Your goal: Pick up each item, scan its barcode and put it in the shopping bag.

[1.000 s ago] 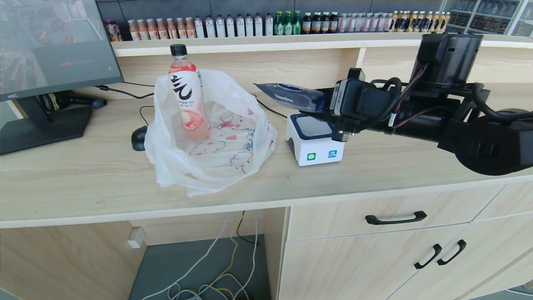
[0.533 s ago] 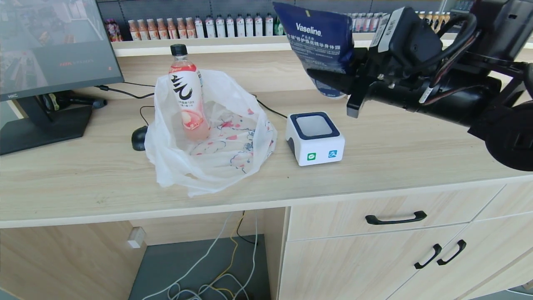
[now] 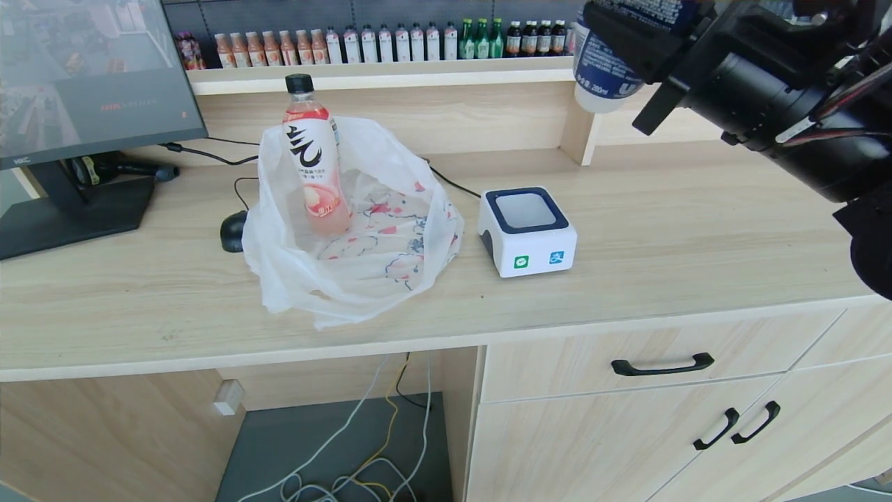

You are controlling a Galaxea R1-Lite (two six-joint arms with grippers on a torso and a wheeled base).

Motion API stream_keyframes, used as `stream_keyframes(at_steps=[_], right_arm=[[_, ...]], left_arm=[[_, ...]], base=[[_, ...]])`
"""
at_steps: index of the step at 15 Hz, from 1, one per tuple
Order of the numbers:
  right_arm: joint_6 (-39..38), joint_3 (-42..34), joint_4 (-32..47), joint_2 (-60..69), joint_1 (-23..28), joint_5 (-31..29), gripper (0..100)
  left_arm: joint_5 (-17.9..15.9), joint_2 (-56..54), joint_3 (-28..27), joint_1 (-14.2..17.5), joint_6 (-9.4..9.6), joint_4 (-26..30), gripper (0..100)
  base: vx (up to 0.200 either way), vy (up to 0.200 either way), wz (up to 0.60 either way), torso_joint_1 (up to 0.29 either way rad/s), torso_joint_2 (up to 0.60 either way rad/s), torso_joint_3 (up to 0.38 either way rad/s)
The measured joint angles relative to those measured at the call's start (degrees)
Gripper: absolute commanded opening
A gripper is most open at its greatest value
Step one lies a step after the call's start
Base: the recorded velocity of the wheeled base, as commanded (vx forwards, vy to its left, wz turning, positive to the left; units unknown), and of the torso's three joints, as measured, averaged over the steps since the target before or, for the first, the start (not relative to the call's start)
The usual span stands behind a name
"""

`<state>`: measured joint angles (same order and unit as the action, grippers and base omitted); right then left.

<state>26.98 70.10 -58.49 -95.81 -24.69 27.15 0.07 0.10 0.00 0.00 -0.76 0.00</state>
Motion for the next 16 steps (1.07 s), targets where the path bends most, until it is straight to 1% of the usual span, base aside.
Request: stream_keyframes(at_steps=[3, 5, 6, 9, 11, 12, 13, 14, 16], right_arm=[[-7.57, -5.9, -9.61, 0.6, 2.43, -4.55, 0], [-13.1, -10.51, -15.38, 0.85, 3.08, -11.06, 0], [-14.53, -12.76, -16.92, 1.05, 3.17, -12.65, 0], [-16.31, -20.91, -19.02, 2.5, 3.3, -14.84, 0], [-16.38, -27.88, -19.46, 4.3, 3.28, -16.07, 0], [-16.38, -31.38, -19.92, 5.21, 3.17, -17.96, 0], [-16.42, -34.49, -22.49, 5.88, 3.08, -20.53, 0], [-16.45, -36.06, -24.88, 6.1, 3.08, -21.96, 0], [-16.18, -36.72, -29.61, 4.92, 2.76, -23.7, 0]], left_arm=[[0.0, 0.0, 0.0, 0.0, -0.02, 0.0, 100], [0.0, 0.0, 0.0, 0.0, -0.02, 0.0, 100], [0.0, 0.0, 0.0, 0.0, -0.02, 0.0, 100], [0.0, 0.0, 0.0, 0.0, 0.0, 0.0, 100], [0.0, 0.0, 0.0, 0.0, 0.0, 0.0, 100], [0.02, 0.0, 0.0, 0.0, -0.02, 0.0, 100], [0.0, 0.0, 0.0, 0.0, 0.0, 0.0, 100], [0.0, 0.0, 0.0, 0.0, 0.02, 0.0, 100], [0.0, 0.0, 0.0, 0.0, 0.0, 0.0, 100]], base=[[0.0, 0.0, 0.0, 0.0, 0.0, 0.0], [0.0, 0.0, 0.0, 0.0, 0.0, 0.0], [0.0, 0.0, 0.0, 0.0, 0.0, 0.0], [0.0, 0.0, 0.0, 0.0, 0.0, 0.0], [0.0, 0.0, 0.0, 0.0, 0.0, 0.0], [0.0, 0.0, 0.0, 0.0, 0.0, 0.0], [0.0, 0.0, 0.0, 0.0, 0.0, 0.0], [0.0, 0.0, 0.0, 0.0, 0.0, 0.0], [0.0, 0.0, 0.0, 0.0, 0.0, 0.0]])
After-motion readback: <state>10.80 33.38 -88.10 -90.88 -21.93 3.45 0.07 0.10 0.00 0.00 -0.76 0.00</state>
